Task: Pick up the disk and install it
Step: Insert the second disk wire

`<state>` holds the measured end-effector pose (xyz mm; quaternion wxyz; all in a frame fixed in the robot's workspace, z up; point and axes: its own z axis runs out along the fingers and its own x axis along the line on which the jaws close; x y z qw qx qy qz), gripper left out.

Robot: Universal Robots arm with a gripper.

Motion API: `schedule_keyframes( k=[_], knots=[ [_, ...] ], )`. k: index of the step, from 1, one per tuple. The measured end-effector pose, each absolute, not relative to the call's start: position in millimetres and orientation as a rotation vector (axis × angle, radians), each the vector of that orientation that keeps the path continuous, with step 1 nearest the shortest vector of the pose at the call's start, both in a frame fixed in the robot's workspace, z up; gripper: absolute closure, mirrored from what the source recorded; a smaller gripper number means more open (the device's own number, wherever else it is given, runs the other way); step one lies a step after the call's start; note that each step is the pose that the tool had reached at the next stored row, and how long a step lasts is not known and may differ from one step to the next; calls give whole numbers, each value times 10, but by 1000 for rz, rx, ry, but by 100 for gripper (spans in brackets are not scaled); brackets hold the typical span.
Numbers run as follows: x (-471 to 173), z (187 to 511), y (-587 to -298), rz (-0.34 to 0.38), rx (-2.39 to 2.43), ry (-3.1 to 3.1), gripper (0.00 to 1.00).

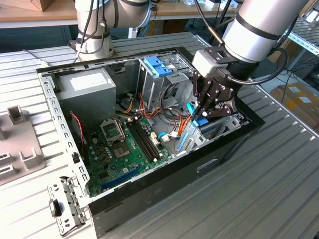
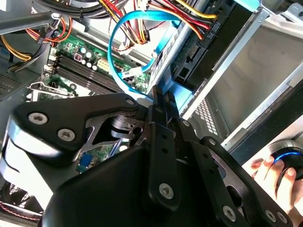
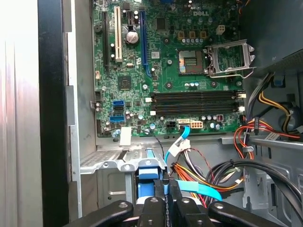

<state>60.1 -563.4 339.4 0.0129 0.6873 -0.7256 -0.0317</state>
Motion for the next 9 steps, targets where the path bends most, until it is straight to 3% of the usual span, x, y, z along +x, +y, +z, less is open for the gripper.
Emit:
schedule_keyframes(
  k=[9],
  knots=[
    [602, 3376, -5653, -99, 2142, -2261, 84]
  ],
)
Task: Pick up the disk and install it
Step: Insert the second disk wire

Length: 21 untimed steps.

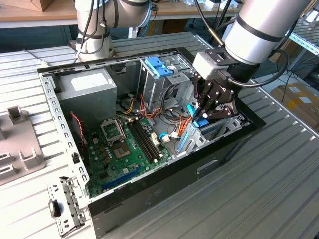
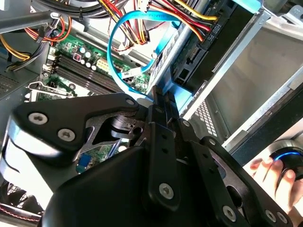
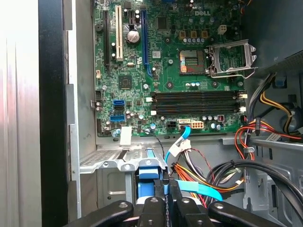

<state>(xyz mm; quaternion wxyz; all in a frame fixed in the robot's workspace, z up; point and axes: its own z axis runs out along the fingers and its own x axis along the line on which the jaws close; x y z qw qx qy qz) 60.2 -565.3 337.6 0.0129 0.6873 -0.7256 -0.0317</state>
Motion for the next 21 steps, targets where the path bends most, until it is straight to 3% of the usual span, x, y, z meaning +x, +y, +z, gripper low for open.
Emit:
schedule_keyframes(
  k=[11, 21],
  knots=[
    [737, 3485, -5653, -231, 2196, -2306, 84],
    [894, 3528, -5670, -241, 2191, -2302, 84]
  ],
)
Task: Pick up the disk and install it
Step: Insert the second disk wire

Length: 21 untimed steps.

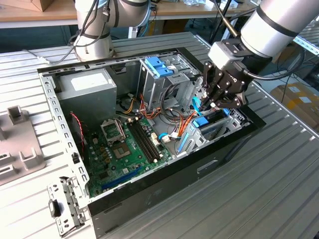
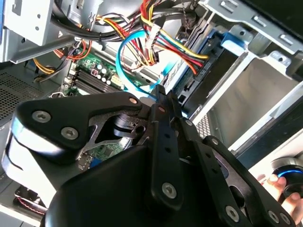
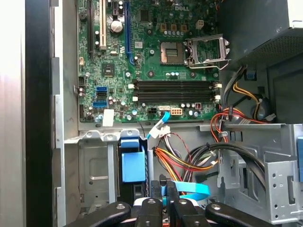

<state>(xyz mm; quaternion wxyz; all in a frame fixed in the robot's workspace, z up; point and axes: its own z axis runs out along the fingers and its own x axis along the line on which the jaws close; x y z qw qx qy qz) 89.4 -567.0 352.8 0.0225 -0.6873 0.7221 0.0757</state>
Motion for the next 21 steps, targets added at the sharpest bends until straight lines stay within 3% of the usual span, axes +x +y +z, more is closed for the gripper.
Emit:
schedule_keyframes(
  k=[21],
  knots=[
    [1134, 3529, -5767, 243, -2153, 2270, 84]
  ],
)
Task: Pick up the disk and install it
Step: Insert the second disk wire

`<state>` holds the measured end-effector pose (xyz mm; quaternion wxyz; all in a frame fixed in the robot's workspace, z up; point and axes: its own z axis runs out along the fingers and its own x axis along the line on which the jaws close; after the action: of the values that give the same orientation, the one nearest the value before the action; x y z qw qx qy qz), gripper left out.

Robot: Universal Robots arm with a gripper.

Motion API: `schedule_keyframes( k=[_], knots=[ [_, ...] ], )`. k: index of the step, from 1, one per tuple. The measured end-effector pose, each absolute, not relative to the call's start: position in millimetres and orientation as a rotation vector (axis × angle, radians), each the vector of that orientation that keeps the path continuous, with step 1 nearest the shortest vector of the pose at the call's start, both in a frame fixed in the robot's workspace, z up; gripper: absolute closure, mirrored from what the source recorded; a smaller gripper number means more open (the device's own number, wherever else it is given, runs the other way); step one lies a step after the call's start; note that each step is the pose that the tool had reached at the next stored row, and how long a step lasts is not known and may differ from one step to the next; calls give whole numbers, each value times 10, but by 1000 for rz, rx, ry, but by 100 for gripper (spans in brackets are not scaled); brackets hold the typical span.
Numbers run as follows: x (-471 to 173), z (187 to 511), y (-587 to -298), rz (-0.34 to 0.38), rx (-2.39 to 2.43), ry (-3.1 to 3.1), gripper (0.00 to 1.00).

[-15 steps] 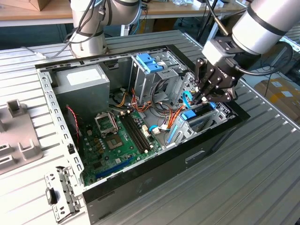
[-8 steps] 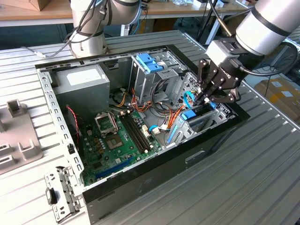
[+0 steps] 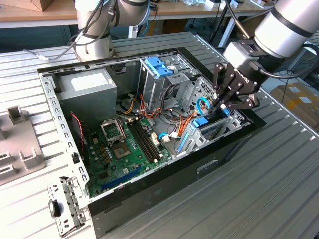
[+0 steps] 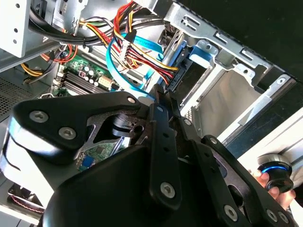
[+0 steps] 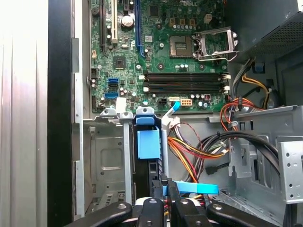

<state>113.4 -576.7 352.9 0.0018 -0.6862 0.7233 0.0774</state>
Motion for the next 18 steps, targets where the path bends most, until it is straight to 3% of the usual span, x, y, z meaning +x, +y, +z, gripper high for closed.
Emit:
schedule_keyframes(
  k=[18],
  knots=[
    [1034, 3646, -5771, 237, -2151, 2267, 84]
  ],
)
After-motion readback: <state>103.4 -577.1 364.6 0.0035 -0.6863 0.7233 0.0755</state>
